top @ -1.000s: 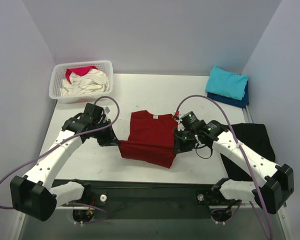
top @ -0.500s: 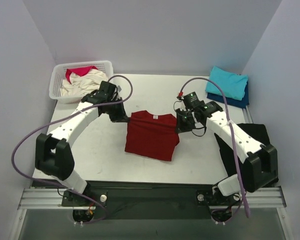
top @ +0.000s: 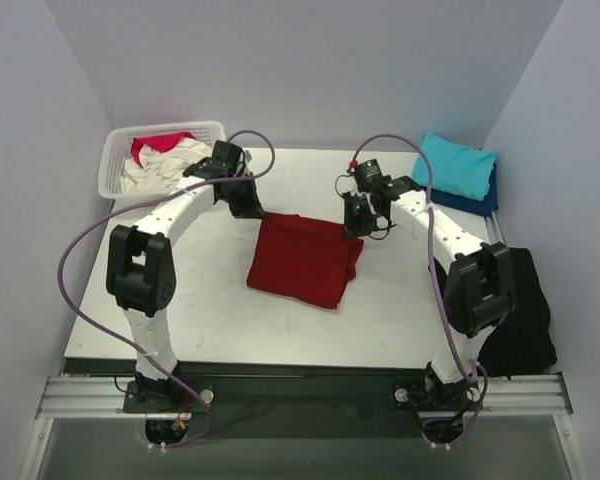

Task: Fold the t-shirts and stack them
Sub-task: Fold the long partially folded tshirt into a neat square

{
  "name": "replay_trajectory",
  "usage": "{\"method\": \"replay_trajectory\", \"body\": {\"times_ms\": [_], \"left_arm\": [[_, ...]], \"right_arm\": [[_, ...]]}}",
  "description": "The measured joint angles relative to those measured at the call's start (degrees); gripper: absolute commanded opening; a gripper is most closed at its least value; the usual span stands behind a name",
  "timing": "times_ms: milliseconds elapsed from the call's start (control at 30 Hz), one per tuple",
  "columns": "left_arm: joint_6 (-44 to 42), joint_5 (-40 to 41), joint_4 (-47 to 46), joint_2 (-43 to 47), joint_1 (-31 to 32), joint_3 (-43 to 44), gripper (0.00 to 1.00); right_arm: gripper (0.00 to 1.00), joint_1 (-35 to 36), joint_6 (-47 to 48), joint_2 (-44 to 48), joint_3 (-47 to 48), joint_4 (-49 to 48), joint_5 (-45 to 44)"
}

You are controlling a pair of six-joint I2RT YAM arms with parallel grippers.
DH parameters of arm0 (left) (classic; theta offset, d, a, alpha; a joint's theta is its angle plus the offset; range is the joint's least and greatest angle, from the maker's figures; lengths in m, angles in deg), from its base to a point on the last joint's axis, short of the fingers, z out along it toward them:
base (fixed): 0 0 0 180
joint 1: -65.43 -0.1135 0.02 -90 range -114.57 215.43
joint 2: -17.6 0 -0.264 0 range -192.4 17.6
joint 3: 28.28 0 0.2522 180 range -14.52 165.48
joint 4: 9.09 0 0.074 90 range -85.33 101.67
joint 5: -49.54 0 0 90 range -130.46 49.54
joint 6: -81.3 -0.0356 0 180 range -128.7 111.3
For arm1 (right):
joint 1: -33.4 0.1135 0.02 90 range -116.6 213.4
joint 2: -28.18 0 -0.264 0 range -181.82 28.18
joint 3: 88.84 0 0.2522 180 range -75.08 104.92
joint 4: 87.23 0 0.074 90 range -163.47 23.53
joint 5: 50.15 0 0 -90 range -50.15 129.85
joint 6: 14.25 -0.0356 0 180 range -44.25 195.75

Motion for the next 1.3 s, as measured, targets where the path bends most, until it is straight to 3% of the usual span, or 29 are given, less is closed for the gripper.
{"method": "replay_trajectory", "body": {"times_ms": [400, 633, 800, 933, 1133, 1300], "left_arm": [[-0.9, -6.4, 0.8, -6.4, -2.7, 22.3, 0.00], [-0.2, -8.3, 0.9, -7.0, -2.9, 24.9, 0.00], [-0.2, -9.7, 2.6, -6.3, -3.2, 24.6, 0.00], [-1.6, -10.1, 4.9, -0.1, -3.2, 18.0, 0.00], [-3.0, -9.9, 8.1, 20.5, -3.5, -1.7, 0.00], [-2.8, -10.0, 11.0, 36.2, -4.3, -15.4, 0.00]], "right_arm": [[0.00, -7.8, 2.0, 0.6, 11.3, 0.3, 1.3], [0.00, -8.6, 3.5, 0.6, 17.4, 1.7, 1.5], [0.00, -6.7, 3.6, 3.3, 13.8, 2.5, 0.8], [0.00, -1.5, 3.1, 11.7, 4.3, 3.3, -0.2], [0.00, 6.9, -0.2, 25.9, -7.7, 4.2, -0.5], [0.00, 10.8, -3.8, 31.9, -13.7, 4.1, -0.5]]}}
